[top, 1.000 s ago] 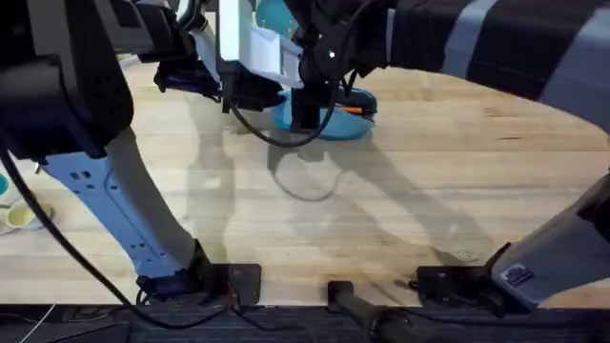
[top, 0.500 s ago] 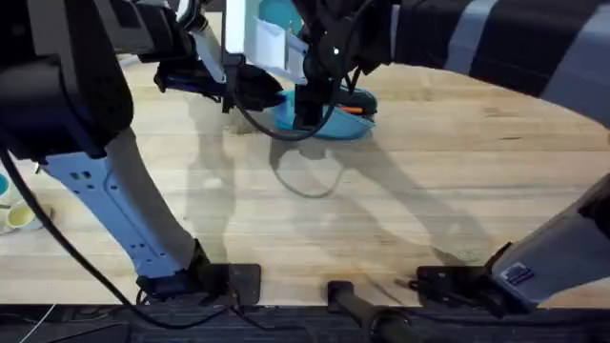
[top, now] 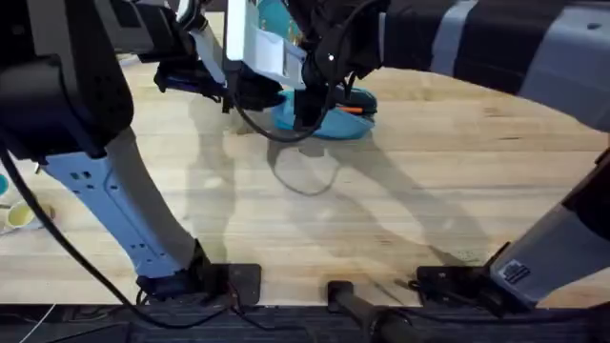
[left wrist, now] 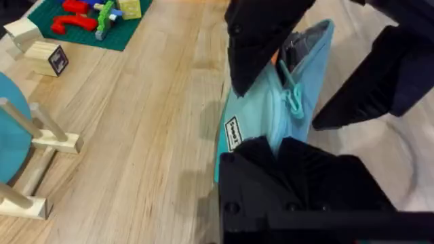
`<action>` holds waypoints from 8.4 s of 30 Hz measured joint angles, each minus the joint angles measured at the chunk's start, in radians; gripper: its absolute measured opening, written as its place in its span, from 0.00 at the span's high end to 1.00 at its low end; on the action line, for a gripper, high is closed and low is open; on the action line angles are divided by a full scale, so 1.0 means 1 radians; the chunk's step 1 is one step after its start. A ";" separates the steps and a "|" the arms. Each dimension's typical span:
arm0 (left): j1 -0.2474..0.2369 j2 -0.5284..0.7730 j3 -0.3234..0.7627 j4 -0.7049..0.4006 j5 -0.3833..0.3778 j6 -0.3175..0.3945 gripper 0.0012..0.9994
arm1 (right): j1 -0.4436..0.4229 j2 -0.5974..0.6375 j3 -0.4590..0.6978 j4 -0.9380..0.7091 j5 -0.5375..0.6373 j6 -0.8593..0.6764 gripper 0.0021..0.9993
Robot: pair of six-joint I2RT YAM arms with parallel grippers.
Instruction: Unzip the bag, pick up the pens from the table one at a time and place them inside, then zip the bag closed.
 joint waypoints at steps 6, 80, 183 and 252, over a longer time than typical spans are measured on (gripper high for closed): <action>0.000 0.000 0.000 0.000 0.000 0.000 0.96 | 0.000 0.000 0.005 0.000 0.001 0.004 0.26; -0.035 0.000 0.000 -0.007 0.016 0.000 0.96 | -0.041 -0.035 0.168 -0.464 0.165 0.110 0.97; -0.024 0.000 0.000 -0.004 0.006 0.000 0.96 | -0.200 -0.326 0.168 -0.677 0.157 0.279 0.00; -0.024 0.000 0.000 -0.004 0.006 0.000 0.96 | -0.290 -0.008 0.168 -0.474 -0.293 0.250 0.41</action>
